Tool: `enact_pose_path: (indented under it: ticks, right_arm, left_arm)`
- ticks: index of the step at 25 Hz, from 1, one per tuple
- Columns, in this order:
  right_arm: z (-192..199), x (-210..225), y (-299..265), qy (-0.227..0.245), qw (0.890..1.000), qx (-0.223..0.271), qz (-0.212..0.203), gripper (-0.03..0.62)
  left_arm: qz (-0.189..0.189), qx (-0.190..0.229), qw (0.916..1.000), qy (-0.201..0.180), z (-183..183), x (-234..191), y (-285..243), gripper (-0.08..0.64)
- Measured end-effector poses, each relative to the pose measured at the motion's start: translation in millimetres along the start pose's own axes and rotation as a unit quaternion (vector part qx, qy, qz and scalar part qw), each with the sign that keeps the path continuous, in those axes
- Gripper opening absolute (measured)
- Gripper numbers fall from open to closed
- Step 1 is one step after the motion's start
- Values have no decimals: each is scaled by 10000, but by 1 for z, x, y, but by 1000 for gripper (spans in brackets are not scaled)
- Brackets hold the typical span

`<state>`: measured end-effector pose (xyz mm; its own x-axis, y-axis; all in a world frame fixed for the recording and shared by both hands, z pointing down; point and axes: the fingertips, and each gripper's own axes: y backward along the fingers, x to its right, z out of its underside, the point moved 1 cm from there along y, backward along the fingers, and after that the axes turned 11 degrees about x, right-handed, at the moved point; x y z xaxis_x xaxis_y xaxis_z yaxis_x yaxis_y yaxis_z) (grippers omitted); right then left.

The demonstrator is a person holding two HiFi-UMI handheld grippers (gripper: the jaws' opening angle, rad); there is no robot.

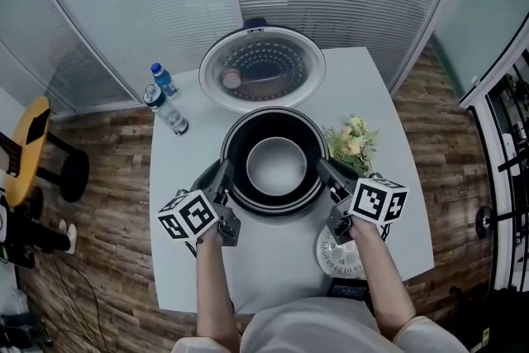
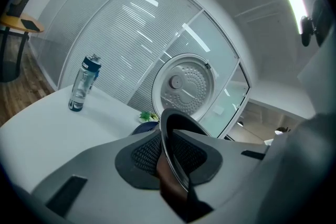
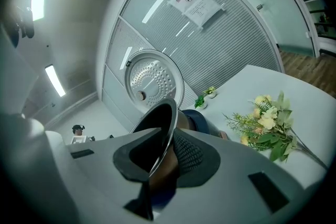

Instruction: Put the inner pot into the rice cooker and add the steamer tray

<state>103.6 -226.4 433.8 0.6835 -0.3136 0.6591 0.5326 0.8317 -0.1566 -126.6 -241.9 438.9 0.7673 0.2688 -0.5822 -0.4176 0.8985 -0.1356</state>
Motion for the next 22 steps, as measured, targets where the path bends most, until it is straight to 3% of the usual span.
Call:
enact_pose_path:
  ticks: [4, 9, 13, 22]
  right_arm:
    - [2, 3, -2, 42, 10000, -52, 55, 77]
    - [7, 8, -5, 171, 9997, -171, 95, 77]
    - [8, 13, -7, 191, 9995, -238, 126, 78]
    - [18, 18, -11, 435, 9978, -403, 281, 86]
  left_arm:
    - [-41, -113, 9998, -159, 4, -2, -1, 60]
    - [-219, -447, 9958, -765, 13, -5, -6, 80]
    - [-131, -418, 9972, -604, 12, -4, -9, 87]
    - [-183, -629, 9934, -938, 25, -5, -14, 170]
